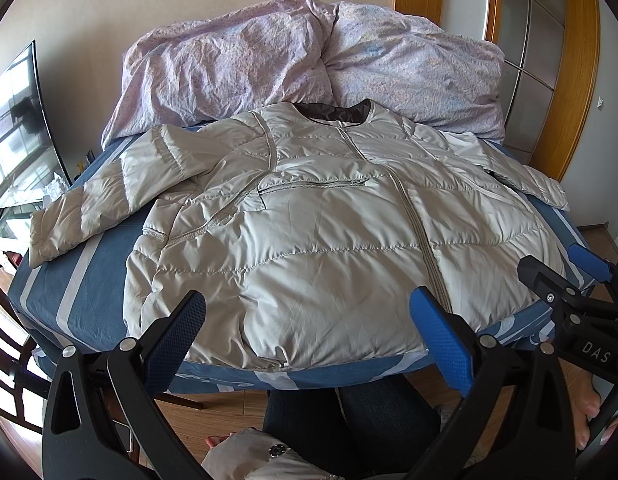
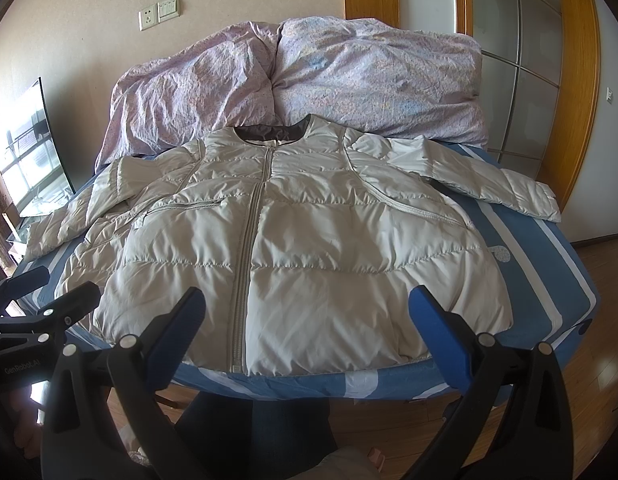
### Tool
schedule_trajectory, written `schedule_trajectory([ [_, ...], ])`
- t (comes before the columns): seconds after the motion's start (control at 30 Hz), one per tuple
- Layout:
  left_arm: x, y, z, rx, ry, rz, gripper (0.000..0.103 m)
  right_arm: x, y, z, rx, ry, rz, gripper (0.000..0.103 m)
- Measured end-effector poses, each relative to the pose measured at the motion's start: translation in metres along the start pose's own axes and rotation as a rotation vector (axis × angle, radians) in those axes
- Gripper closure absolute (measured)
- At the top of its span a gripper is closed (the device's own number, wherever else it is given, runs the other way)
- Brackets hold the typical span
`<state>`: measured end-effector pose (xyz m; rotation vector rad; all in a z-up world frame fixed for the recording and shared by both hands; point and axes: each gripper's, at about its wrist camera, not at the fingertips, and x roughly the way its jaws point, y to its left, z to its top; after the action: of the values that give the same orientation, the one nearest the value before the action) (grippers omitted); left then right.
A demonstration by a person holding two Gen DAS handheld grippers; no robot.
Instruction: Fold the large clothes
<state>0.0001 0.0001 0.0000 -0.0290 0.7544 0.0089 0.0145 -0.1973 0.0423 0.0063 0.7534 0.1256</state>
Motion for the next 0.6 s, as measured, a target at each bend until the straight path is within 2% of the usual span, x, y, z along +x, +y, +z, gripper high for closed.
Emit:
schedule_trajectory([
  [0.6,-0.0001,0.0,0.0,0.0,-0.001,0.0,0.001,-0.0012,-0.0006,0.0009,0.001,-0.001,0.001,0.002],
])
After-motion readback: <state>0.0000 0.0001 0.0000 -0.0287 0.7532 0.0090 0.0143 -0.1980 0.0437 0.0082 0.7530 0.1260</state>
